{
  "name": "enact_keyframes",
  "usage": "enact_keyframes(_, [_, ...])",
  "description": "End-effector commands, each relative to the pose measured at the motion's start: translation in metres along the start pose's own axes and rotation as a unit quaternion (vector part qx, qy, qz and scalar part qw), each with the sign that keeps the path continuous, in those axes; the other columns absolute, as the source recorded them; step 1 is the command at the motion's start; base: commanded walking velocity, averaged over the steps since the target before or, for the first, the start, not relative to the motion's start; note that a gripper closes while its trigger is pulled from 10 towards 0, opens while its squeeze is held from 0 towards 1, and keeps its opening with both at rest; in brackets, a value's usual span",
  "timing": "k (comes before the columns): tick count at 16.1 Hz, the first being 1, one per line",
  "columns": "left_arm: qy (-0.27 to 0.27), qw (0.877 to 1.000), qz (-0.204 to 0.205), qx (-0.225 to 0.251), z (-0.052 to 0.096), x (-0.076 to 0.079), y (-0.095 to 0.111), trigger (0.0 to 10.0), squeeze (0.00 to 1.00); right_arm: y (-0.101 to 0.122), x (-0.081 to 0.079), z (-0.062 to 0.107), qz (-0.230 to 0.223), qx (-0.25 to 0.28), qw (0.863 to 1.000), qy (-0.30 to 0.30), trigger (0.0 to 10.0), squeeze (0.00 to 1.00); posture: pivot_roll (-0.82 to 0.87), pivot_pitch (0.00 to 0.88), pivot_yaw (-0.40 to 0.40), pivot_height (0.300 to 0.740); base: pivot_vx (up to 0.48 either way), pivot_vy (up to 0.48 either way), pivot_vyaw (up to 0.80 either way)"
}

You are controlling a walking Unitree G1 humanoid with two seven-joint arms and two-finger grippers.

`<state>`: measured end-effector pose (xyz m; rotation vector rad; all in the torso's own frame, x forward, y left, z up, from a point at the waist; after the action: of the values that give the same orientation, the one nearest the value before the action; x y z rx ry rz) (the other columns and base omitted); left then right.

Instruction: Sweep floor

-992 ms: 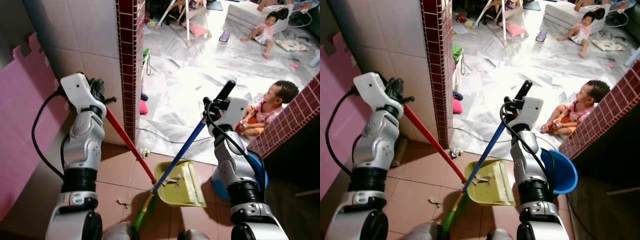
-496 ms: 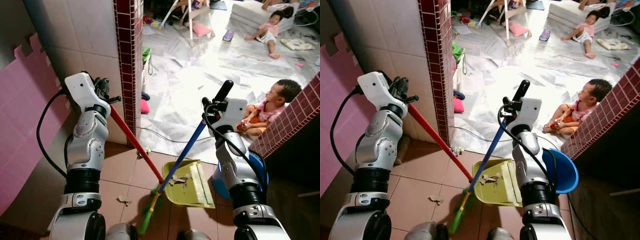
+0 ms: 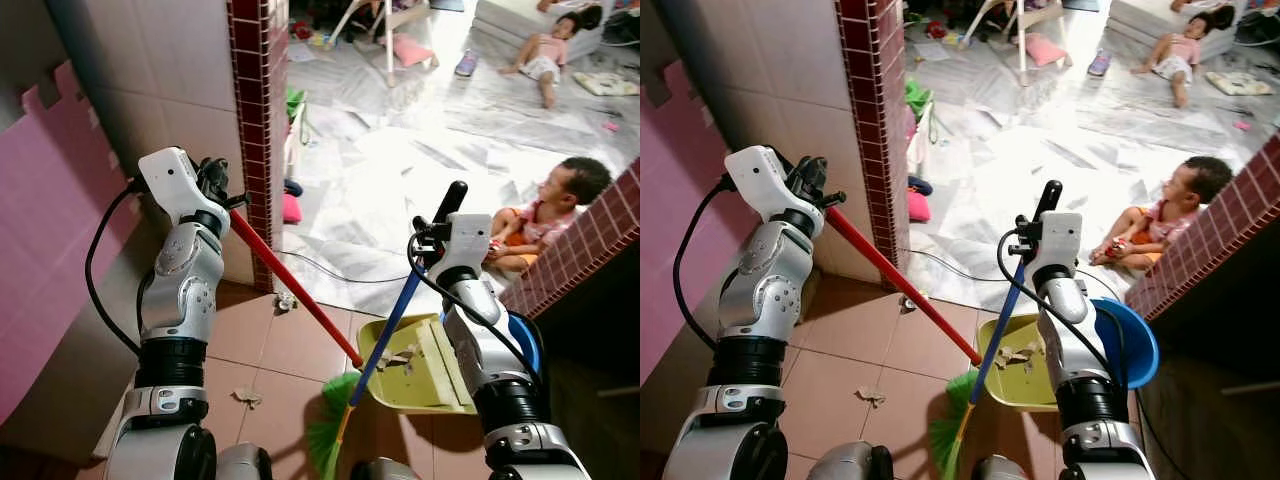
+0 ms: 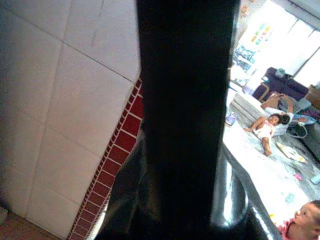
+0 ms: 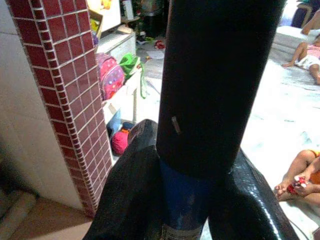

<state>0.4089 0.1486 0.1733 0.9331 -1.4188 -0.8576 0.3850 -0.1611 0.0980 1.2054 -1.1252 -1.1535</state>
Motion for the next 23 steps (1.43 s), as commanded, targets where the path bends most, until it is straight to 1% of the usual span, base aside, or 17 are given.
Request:
enact_keyframes(1, [0.007,0.998,-0.057,0.040,-0.002,-0.003,0.022,10.0,0.00,-0.005,0.012,0.003,0.046,-0.023,0.999,0.008,10.0,0.00,0.00,0.000,-0.035,0.740,0.000,0.000,0.00])
enact_keyframes(3, [0.020,0.995,-0.079,0.050,-0.003,-0.006,0.025,10.0,0.00,-0.010,0.008,0.003,0.046,-0.035,0.998,0.020,10.0,0.00,0.00,0.000,-0.034,0.740,0.000,0.000,0.00])
enact_keyframes(4, [0.055,0.987,-0.126,0.082,-0.002,-0.014,0.035,10.0,0.00,-0.014,-0.004,0.004,0.040,-0.046,0.997,0.052,10.0,0.00,0.00,0.000,-0.032,0.740,0.000,0.000,0.00])
enact_keyframes(5, [0.059,0.985,-0.133,0.089,-0.002,-0.015,0.037,10.0,0.00,-0.015,-0.009,0.004,0.035,-0.047,0.996,0.064,10.0,0.00,0.00,0.000,-0.032,0.740,0.000,0.000,0.00])
enact_keyframes(6, [0.084,0.976,-0.170,0.107,-0.003,-0.022,0.042,10.0,0.00,-0.018,-0.027,0.008,0.006,-0.062,0.991,0.119,10.0,0.00,0.00,0.000,-0.037,0.740,0.000,0.000,0.00])
enact_keyframes(7, [0.101,0.970,-0.185,0.117,-0.005,-0.028,0.045,10.0,0.00,-0.020,-0.044,0.015,-0.003,-0.075,0.981,0.177,10.0,0.00,0.00,0.000,-0.037,0.740,0.000,0.000,0.00])
enact_keyframes(8, [0.095,0.971,-0.186,0.117,-0.007,-0.026,0.045,10.0,0.00,-0.018,-0.044,0.017,0.022,-0.071,0.979,0.190,10.0,0.00,0.00,0.000,-0.037,0.740,0.000,0.000,0.00])
enact_keyframes(9, [0.083,0.971,-0.190,0.117,-0.009,-0.021,0.045,10.0,0.00,-0.015,-0.035,0.016,0.054,-0.062,0.981,0.176,10.0,0.00,-0.01,0.000,-0.036,0.740,0.000,0.000,0.00])
enact_keyframes(10, [0.074,0.972,-0.189,0.115,-0.010,-0.017,0.044,10.0,0.00,-0.008,-0.024,0.014,0.065,-0.044,0.986,0.147,10.0,0.00,-0.01,0.000,-0.036,0.740,0.000,0.000,0.00])
enact_keyframes(13, [0.063,0.973,-0.189,0.120,-0.010,-0.010,0.042,10.0,0.00,0.006,-0.012,0.008,0.062,-0.005,0.994,0.096,10.0,0.00,-0.02,0.000,-0.029,0.740,0.000,0.000,0.00])
enact_keyframes(14, [0.058,0.973,-0.185,0.124,-0.010,-0.007,0.044,10.0,0.00,0.009,-0.012,0.008,0.056,0.000,0.995,0.087,10.0,0.00,-0.01,0.000,-0.027,0.740,0.000,0.000,0.00])
enact_keyframes(16, [0.049,0.974,-0.183,0.126,-0.011,-0.004,0.045,10.0,0.00,0.007,-0.014,0.009,0.067,-0.003,0.994,0.083,10.0,0.00,-0.01,0.000,-0.030,0.740,0.000,0.000,0.00])
enact_keyframes(18, [0.043,0.974,-0.182,0.126,-0.011,-0.003,0.046,10.0,0.00,0.008,-0.009,0.008,0.078,0.005,0.995,0.063,10.0,0.00,0.00,0.000,-0.033,0.740,0.000,0.000,0.00])
enact_keyframes(19, [0.033,0.976,-0.179,0.117,-0.010,-0.002,0.041,10.0,0.00,0.011,-0.001,0.007,0.092,0.015,0.995,0.033,10.0,0.00,0.00,0.000,-0.037,0.740,0.000,0.000,0.00])
enact_keyframes(20, [0.028,0.977,-0.179,0.112,-0.010,-0.001,0.038,10.0,0.00,0.013,0.003,0.007,0.096,0.021,0.995,0.020,10.0,0.00,0.00,0.000,-0.037,0.740,0.000,0.000,0.00])
enact_keyframes(21, [0.021,0.979,-0.176,0.104,-0.008,0.002,0.032,10.0,0.00,0.016,0.006,0.006,0.093,0.029,0.995,0.010,10.0,0.00,0.00,0.000,-0.039,0.740,-0.244,0.000,0.00])
enact_keyframes(23, [0.014,0.981,-0.172,0.092,-0.005,0.006,0.023,10.0,0.00,0.015,0.004,0.005,0.086,0.026,0.996,0.011,10.0,0.00,0.00,0.000,-0.039,0.740,-0.255,0.000,0.00])
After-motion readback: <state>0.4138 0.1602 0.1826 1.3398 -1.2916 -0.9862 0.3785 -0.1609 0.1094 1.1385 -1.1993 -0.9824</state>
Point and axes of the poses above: a point about 5 cm out from each wrist's last joint towards the gripper, its own z axis pointing back from the gripper into the wrist, its own y axis along the axis of the wrist's last joint, x = y × z, the point moved 6 cm from there along -z, pointing out of the wrist towards the gripper, and after that the axes turned 2 degrees about z, right-handed, at the moved point
